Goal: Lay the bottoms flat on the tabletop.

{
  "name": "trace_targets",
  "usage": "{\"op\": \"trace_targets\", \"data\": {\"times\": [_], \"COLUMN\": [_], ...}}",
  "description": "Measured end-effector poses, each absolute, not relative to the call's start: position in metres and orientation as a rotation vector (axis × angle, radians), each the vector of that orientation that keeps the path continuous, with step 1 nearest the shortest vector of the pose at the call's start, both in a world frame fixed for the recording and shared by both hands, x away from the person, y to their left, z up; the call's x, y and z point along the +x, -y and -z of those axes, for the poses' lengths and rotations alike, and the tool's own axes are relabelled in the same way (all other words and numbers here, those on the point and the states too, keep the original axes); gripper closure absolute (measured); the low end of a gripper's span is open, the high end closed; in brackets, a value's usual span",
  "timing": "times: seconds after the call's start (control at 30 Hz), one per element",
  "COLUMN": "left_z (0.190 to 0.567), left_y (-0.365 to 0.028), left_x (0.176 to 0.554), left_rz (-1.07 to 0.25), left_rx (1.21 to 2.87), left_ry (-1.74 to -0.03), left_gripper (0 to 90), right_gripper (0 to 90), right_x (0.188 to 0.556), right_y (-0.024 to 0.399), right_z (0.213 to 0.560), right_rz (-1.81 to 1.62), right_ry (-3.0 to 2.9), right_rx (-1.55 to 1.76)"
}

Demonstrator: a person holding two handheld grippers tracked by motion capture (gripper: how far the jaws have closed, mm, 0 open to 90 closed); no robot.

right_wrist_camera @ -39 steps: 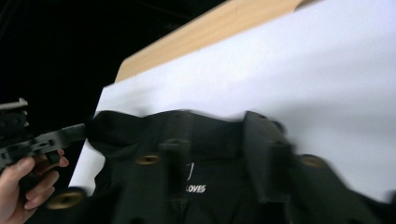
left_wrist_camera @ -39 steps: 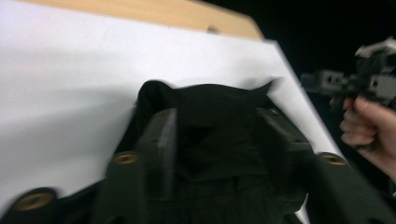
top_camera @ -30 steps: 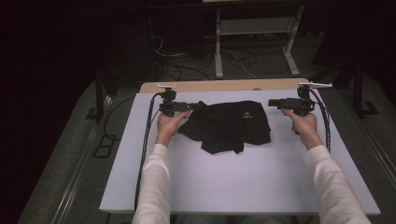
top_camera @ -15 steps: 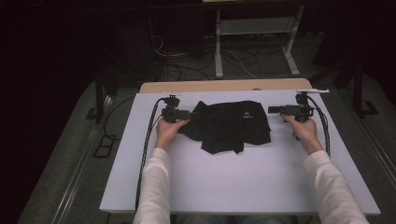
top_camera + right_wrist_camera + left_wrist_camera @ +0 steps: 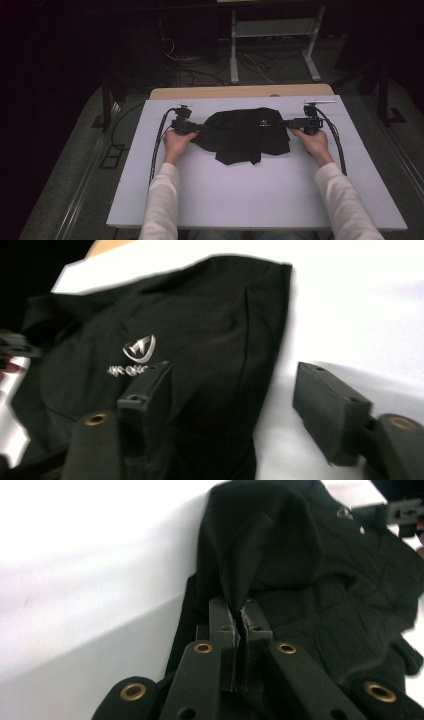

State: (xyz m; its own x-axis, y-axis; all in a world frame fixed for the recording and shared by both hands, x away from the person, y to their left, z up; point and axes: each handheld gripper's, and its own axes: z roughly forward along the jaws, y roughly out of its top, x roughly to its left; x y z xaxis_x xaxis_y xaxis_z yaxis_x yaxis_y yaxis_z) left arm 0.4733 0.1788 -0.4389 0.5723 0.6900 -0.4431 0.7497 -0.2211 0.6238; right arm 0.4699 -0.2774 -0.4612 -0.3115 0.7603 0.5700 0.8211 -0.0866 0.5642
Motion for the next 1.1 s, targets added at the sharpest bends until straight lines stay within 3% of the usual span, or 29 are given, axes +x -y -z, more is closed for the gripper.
{"op": "trace_targets", "data": {"times": [0.13,0.33,0.67,1.0,1.1], "left_z": [0.441,0.443,0.437,0.439,0.439], "left_y": [-0.187,-0.196,-0.194,-0.189,-0.188], "left_x": [0.46,0.442,0.409,0.381,0.377], "left_rz": [0.121,0.165,0.217,0.238,0.235], "left_rx": [1.923,1.888,1.915,1.945,1.963], "left_ry": [-1.171,-1.182,-1.168,-1.13,-1.112], "left_gripper": [87.1,87.1,87.0,87.0,86.9], "right_gripper": [47.6,82.0,83.6,83.1,78.0], "right_x": [0.469,0.463,0.428,0.389,0.383], "right_y": [0.27,0.259,0.272,0.282,0.282], "right_z": [0.461,0.456,0.436,0.448,0.449], "right_rz": [1.355,1.264,1.245,1.144,1.103], "right_ry": [2.107,2.193,2.133,2.152,2.203], "right_rx": [-1.744,-1.596,-1.515,-1.532,-1.533]}}
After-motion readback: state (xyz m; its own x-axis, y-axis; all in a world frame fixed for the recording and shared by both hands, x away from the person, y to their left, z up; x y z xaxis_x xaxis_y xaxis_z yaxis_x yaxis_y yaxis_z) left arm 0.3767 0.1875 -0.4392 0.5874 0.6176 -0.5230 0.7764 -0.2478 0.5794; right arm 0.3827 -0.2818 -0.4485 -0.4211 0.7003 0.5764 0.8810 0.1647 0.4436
